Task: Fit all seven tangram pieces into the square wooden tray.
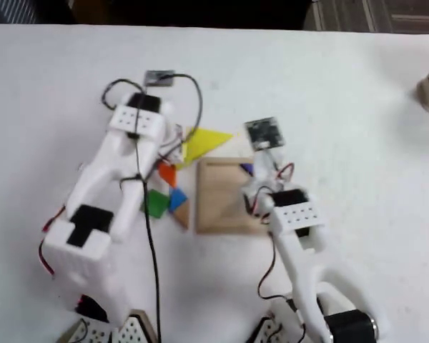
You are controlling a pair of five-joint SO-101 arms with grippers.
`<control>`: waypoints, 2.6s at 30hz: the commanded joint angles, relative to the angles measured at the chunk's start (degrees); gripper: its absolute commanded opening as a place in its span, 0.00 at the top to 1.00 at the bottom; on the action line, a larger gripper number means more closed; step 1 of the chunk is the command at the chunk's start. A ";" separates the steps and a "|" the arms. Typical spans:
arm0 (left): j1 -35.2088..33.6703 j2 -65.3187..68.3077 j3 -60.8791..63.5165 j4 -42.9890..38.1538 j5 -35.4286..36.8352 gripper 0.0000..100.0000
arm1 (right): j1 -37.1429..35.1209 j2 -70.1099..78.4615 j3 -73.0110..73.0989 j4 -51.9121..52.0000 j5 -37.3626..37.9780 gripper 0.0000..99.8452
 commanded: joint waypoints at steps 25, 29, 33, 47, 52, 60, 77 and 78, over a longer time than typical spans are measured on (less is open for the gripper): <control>24.40 -9.89 18.90 -24.79 5.54 0.66 | 12.70 -3.03 -4.13 -4.79 0.26 0.98; 23.96 -10.07 16.97 -20.22 5.45 0.66 | 12.62 -3.03 -4.13 -4.79 0.26 0.98; 19.38 -11.91 16.00 -17.14 4.48 0.66 | 12.62 -3.03 -4.13 -4.79 0.26 0.98; 17.10 -10.07 16.18 -19.52 -9.85 0.97 | 12.62 -3.03 -4.04 -4.62 0.26 0.98; 13.05 -10.59 15.56 -19.16 -10.02 0.98 | 9.27 -3.03 -4.04 -4.26 0.26 0.98; -2.33 -12.88 16.09 -23.47 -10.11 0.98 | 3.82 -4.09 -5.63 0.75 0.26 0.98; -14.11 -10.77 16.09 -32.62 -10.11 0.98 | -16.31 -4.44 1.32 -6.46 -3.60 0.98; -14.11 -10.77 16.09 -32.62 -10.11 0.98 | -17.45 -2.77 1.58 -8.04 -2.64 0.98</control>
